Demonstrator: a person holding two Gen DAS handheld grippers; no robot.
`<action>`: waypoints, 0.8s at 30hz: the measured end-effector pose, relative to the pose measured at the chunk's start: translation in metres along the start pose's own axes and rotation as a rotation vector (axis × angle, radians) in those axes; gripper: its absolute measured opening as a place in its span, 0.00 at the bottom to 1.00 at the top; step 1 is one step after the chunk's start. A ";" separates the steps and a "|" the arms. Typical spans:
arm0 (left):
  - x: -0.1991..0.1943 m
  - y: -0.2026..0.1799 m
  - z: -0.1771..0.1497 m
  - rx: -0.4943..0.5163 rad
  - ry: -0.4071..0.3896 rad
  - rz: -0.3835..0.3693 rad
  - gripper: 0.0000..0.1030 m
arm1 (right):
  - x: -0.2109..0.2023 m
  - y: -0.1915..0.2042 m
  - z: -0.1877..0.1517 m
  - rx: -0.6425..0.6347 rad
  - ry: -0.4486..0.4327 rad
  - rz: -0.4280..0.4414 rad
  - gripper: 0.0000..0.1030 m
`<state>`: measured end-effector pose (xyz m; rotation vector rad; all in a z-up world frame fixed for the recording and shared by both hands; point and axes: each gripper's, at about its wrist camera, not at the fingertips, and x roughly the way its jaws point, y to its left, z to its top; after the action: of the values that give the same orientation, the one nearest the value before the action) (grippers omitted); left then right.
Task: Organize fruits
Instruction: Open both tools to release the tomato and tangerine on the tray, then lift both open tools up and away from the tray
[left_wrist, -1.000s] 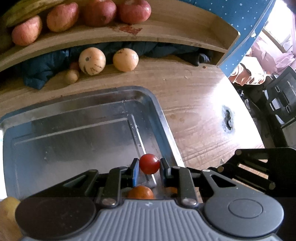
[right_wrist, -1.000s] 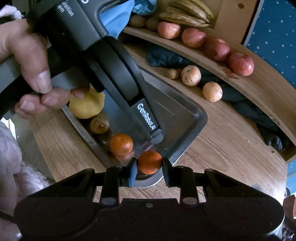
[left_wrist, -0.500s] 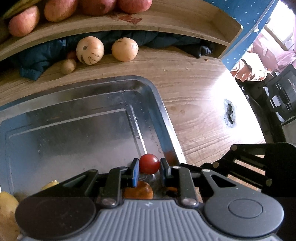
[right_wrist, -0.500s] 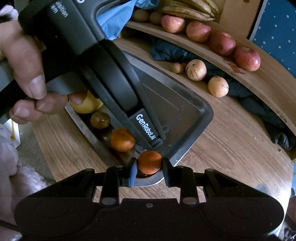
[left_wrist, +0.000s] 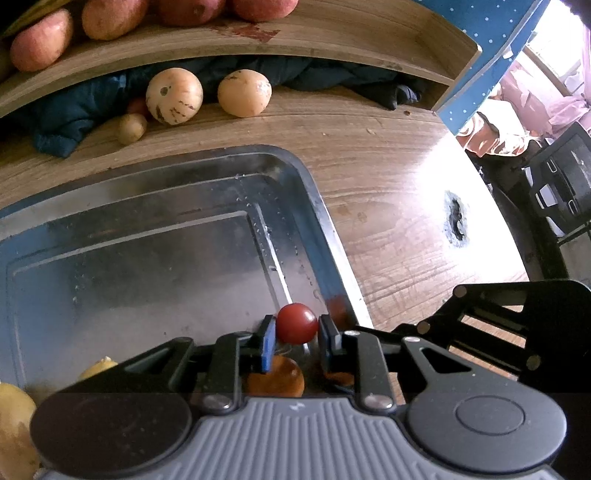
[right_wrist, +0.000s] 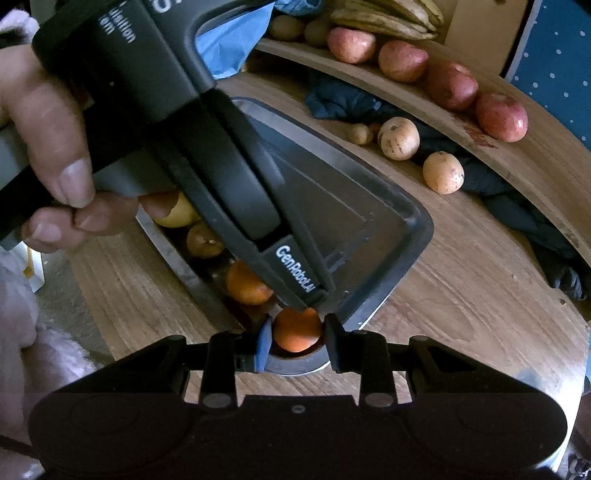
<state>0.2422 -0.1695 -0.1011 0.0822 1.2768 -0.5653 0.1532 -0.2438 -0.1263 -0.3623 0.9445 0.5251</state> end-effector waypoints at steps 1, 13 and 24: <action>0.000 0.000 0.000 -0.002 0.001 -0.001 0.25 | 0.000 0.001 0.000 -0.002 0.000 0.000 0.31; -0.019 0.001 -0.003 0.011 -0.021 -0.021 0.55 | -0.007 -0.006 -0.003 0.028 -0.009 -0.005 0.44; -0.050 0.008 -0.013 0.010 -0.042 -0.037 0.77 | -0.017 -0.018 -0.009 0.054 0.009 0.015 0.70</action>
<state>0.2258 -0.1401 -0.0614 0.0548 1.2366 -0.6025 0.1493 -0.2677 -0.1159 -0.3086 0.9687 0.5114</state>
